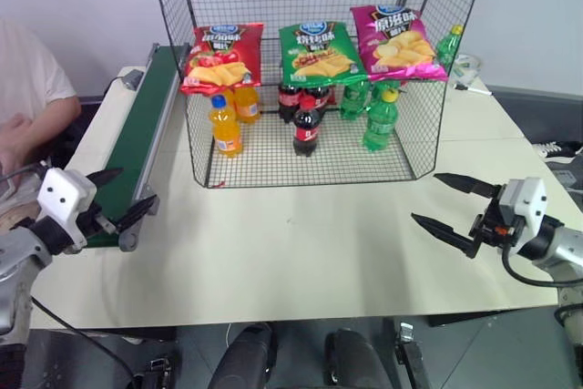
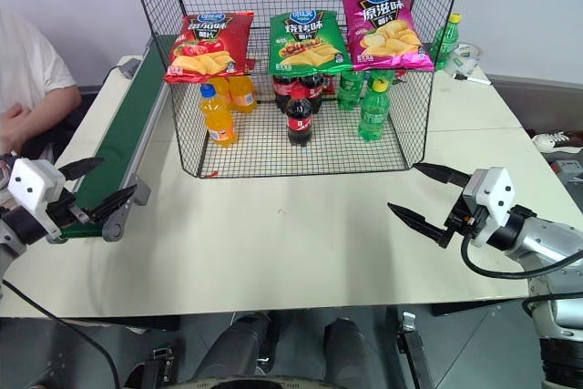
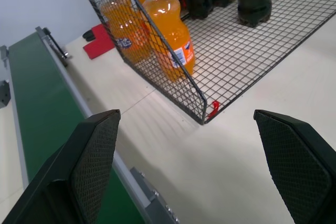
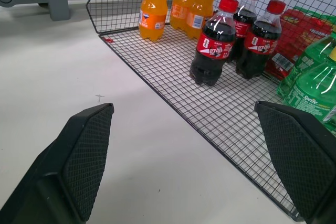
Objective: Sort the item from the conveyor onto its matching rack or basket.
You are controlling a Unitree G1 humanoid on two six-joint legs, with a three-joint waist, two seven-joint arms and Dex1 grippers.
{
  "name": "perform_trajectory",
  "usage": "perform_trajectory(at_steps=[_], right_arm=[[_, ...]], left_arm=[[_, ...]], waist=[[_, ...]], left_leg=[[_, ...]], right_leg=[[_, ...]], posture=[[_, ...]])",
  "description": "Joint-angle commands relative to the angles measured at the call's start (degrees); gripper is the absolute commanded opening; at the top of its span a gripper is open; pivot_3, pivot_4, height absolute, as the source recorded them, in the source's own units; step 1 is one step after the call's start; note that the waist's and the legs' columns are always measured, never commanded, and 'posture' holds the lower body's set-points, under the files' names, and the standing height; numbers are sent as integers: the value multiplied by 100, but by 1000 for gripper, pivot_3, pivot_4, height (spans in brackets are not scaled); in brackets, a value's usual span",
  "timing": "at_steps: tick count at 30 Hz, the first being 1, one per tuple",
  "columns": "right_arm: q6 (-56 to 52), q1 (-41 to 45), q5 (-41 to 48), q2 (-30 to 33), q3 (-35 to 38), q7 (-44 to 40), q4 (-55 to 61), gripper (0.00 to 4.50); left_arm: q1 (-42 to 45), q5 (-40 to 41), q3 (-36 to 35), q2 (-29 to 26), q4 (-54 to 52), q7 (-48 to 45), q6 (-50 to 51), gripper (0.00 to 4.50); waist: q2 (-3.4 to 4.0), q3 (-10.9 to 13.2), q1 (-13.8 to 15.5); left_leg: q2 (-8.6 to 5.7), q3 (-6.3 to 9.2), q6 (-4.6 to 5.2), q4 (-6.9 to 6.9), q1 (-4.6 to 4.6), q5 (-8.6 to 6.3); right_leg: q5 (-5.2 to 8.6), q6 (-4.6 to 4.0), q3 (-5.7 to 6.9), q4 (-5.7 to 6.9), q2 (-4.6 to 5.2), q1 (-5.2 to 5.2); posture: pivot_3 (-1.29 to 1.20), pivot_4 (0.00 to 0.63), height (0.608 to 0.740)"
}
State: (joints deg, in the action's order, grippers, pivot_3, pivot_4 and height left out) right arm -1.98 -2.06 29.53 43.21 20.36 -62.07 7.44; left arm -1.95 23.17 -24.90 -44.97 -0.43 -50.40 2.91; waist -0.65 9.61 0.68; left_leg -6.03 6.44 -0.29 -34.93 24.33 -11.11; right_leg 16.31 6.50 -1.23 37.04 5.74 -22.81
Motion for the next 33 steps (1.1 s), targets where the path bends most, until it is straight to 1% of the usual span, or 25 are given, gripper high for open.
perform_trajectory(at_steps=[1,7,13,19,33], right_arm=[[144,122,-10,-33,5,-9,-43,4500],[227,270,-51,-37,-83,-3,-168,4500],[300,296,-67,-53,-98,-34,-234,4500],[397,226,-78,-105,-126,-104,-290,4500],[365,597,-121,-69,-216,-153,-482,4500]], left_arm=[[116,32,-31,0,25,-36,-90,4262],[193,21,-3,69,107,-22,-147,4262],[142,179,-26,131,67,-116,-32,4262],[240,25,60,95,60,-53,-158,4262],[383,66,86,158,23,64,-153,4262]], waist=[[0,0,-2],[2,1,-2],[2,2,-1],[1,2,0],[3,3,-1]], left_leg=[[0,0,0,0,0,0],[0,0,0,1,1,0],[0,0,0,0,2,0],[0,0,0,0,3,0],[0,0,0,2,4,0]], right_leg=[[0,0,0,0,0,-1],[0,0,0,0,0,-3],[0,0,0,0,0,-4],[0,0,0,0,0,-3],[0,0,0,0,-1,-6]], posture=[[0,150,740],[0,150,740],[0,150,740],[0,150,740],[0,150,740]])
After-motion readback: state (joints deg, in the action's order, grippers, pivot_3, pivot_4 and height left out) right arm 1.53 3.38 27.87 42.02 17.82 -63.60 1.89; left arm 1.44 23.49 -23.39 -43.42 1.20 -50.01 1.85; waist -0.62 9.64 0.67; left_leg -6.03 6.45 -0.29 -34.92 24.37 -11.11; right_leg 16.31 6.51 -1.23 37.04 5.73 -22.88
